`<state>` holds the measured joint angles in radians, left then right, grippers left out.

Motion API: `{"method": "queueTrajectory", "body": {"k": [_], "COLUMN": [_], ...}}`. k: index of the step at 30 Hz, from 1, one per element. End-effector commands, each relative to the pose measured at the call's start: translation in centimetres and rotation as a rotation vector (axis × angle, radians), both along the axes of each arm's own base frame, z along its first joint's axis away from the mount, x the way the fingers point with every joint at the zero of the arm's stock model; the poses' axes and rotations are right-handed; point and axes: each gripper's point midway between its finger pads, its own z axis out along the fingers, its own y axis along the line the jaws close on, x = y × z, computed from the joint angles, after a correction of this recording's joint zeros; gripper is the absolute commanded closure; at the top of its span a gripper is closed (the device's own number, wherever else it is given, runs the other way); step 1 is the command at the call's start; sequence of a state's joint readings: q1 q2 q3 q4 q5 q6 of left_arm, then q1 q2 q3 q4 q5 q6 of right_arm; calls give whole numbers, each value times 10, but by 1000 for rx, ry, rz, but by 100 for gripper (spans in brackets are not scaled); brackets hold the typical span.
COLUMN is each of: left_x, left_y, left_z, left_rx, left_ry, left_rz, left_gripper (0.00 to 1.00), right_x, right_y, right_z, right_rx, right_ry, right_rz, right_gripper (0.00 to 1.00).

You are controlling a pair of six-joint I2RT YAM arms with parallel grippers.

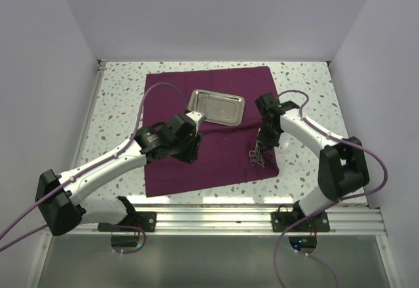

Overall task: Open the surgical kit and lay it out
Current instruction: Adjust the surgical kit at the center of the board, then smooth out the surgical kit at the center of the board.

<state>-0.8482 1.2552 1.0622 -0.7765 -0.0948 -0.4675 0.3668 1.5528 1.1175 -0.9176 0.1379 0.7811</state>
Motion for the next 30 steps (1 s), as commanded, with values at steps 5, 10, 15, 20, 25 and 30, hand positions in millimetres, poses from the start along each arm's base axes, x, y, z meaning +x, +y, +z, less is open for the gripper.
{"method": "queueTrajectory", "body": {"k": [5,10,15,20,25,30], "left_x": [0,-6,-10,-11,-13,-18], "left_y": [6,15,21,24,24,24], "left_z": [14,14,14,15,15,14], "left_rx": [-52,-46,-49,-47,-60,-79], "left_ry": [-33,-30,-27,-26,-23,-8], "left_rz": [48,76,99,114,120,123], "left_gripper": [52,52,52,52,52,53], "right_x": [14,21,9,-23,-66,-61], "right_y": [11,-9,-19,-4,-6,-5], "right_z": [0,17,37,32,11,-6], "right_rx": [-64,-176,-183,-33,-24,-26], "right_ry": [12,-11,-63,-40,10,-18], "right_rz": [136,109,71,90,120,101], "right_gripper": [52,6,5,7,8,15]}}
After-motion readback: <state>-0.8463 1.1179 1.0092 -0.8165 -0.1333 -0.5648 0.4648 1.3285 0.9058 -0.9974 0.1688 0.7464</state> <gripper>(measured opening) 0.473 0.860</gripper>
